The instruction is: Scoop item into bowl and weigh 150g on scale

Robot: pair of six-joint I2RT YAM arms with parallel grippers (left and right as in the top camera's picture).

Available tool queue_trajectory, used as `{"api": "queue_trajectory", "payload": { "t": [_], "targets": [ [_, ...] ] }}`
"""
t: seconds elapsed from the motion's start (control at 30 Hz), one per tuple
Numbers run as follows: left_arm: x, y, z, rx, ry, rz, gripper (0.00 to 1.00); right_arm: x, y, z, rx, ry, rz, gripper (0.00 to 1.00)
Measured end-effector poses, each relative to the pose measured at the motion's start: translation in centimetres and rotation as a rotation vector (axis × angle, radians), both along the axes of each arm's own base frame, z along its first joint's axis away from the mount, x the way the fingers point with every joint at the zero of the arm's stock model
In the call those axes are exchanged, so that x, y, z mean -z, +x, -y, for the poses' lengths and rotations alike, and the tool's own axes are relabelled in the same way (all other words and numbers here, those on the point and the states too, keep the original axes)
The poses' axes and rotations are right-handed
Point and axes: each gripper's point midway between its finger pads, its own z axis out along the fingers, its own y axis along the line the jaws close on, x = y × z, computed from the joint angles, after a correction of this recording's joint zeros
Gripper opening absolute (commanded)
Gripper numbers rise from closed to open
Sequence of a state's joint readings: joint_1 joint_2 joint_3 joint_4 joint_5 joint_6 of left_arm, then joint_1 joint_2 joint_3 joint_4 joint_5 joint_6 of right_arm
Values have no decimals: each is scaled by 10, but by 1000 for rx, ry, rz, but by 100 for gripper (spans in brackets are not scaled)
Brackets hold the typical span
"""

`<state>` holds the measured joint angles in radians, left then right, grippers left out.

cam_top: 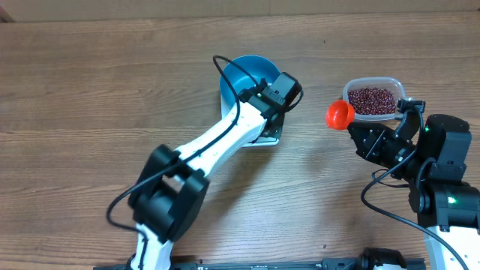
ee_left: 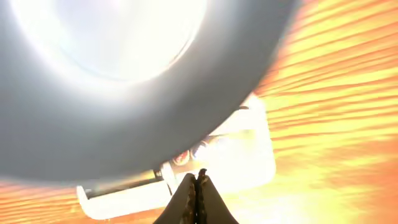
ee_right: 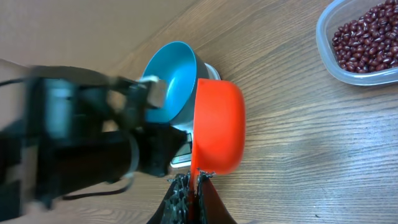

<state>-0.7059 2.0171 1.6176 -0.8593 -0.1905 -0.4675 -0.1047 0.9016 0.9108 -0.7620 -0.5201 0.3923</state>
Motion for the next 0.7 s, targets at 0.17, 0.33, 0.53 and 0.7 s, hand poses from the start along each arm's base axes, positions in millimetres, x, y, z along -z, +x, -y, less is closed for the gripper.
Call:
{"api": "queue_trajectory", "payload": {
  "t": [0.17, 0.33, 0.53, 0.7],
  "targets": [
    [-66, 0, 5, 16, -96, 111, 4, 0, 0, 0, 0, 0, -1, 4],
    [-114, -4, 11, 114, -167, 195, 4, 5, -4, 0, -2, 1, -26, 4],
    [-116, -3, 39, 284, -232, 212, 4, 12, -10, -1, -8, -4, -65, 4],
    [-83, 10, 56, 329, -225, 191, 4, 12, -11, -1, -10, -7, -64, 4]
  ]
}}
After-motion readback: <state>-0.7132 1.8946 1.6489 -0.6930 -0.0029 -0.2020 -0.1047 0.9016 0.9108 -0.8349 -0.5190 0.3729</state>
